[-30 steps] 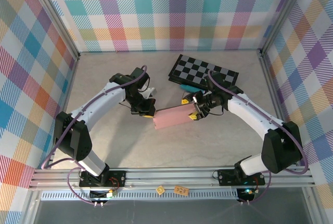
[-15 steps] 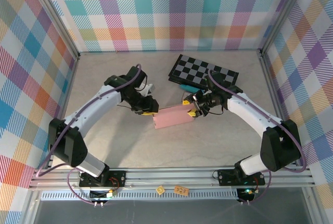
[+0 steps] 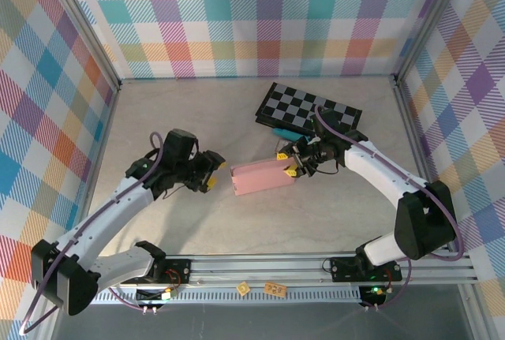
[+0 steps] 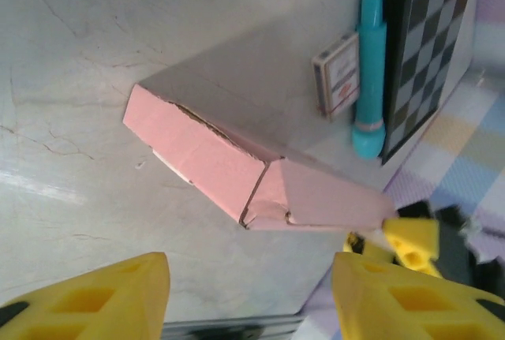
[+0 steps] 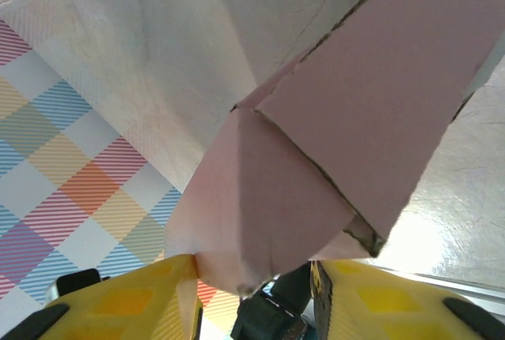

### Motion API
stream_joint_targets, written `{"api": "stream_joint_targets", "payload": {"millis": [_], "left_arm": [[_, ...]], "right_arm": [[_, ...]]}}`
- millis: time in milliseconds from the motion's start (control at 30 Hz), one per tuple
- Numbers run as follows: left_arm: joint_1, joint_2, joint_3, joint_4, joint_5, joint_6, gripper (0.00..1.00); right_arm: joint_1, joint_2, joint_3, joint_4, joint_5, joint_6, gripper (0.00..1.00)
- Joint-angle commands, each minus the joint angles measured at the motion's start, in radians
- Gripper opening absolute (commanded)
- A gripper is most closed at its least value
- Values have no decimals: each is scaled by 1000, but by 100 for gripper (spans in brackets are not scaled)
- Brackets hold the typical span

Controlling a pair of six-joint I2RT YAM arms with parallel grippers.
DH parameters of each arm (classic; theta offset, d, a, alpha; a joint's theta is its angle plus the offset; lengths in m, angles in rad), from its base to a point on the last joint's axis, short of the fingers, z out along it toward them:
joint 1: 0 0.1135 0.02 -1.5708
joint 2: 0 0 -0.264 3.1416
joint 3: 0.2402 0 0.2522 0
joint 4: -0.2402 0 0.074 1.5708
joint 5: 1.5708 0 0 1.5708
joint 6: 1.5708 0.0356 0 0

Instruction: Fold the paper box

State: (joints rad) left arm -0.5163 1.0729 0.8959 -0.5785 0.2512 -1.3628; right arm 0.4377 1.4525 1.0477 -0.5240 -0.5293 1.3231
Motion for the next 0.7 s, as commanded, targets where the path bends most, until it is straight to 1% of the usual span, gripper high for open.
{"api": "stream_joint_targets", "payload": {"millis": [0,167,200,433,667], "left_arm": [[-28,1,-20,162,-80,-289,59],[-87,50,-77,290,-71,-425,60],[-97,55,-82,292,-72,-438,60],[-119,70,-64,215,-76,-451,59],[-142,123,-126,398,-91,-502,50]], "right_arm": [[-5,28,-17,-30,11,-16,42],[-5,28,-18,-29,10,-16,42],[-5,28,-19,-29,10,-17,42],[-5,25,-20,-27,8,-15,42],[-5,16,-31,-26,10,-12,42]]}}
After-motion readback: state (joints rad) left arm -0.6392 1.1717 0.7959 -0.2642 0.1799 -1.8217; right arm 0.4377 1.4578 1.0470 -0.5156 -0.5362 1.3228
